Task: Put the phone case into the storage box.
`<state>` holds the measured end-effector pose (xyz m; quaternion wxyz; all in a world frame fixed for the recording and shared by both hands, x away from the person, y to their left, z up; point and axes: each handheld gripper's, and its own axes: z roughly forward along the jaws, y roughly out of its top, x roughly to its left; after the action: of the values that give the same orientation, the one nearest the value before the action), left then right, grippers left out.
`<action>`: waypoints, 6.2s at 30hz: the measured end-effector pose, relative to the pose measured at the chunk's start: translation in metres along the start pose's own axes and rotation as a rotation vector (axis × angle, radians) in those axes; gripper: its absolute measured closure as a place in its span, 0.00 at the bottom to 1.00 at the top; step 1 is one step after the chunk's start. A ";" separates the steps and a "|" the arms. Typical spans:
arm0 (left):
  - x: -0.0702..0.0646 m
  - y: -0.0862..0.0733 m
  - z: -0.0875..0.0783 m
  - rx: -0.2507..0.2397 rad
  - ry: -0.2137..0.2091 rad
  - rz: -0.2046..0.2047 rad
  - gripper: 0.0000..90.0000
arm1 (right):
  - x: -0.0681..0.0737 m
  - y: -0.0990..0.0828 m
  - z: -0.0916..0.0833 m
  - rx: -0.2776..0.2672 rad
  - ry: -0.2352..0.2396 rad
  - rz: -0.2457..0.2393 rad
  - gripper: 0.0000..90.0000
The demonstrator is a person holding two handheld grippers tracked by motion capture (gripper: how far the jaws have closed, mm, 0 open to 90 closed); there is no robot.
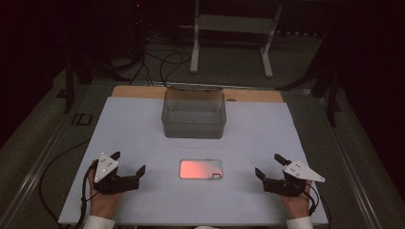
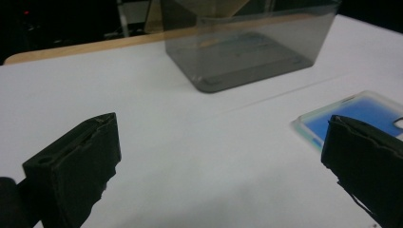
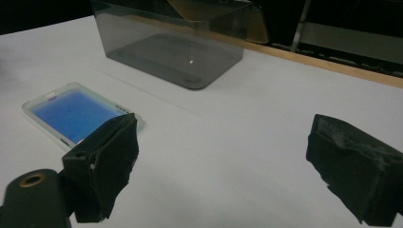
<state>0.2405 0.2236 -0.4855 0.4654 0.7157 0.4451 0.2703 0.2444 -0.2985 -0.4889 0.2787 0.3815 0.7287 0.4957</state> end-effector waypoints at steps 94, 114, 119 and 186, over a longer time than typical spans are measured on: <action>-0.055 0.044 0.072 0.197 -0.104 0.074 0.03 | 0.003 -0.004 0.007 0.027 -0.005 0.002 0.11; -0.063 0.041 0.088 0.270 -0.116 0.072 0.05 | 0.003 -0.005 0.008 0.029 -0.004 0.000 0.11; -0.065 0.040 0.091 0.290 -0.120 0.071 0.05 | 0.003 -0.005 0.008 0.030 -0.003 0.002 0.11; -0.084 0.027 0.122 0.478 -0.135 0.001 0.43 | 0.002 -0.005 0.008 0.033 0.012 0.008 0.12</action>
<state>0.3106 0.0927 -0.5102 0.3113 0.8222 0.4639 0.1090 0.2479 -0.2936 -0.4961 0.2662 0.3859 0.7370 0.4869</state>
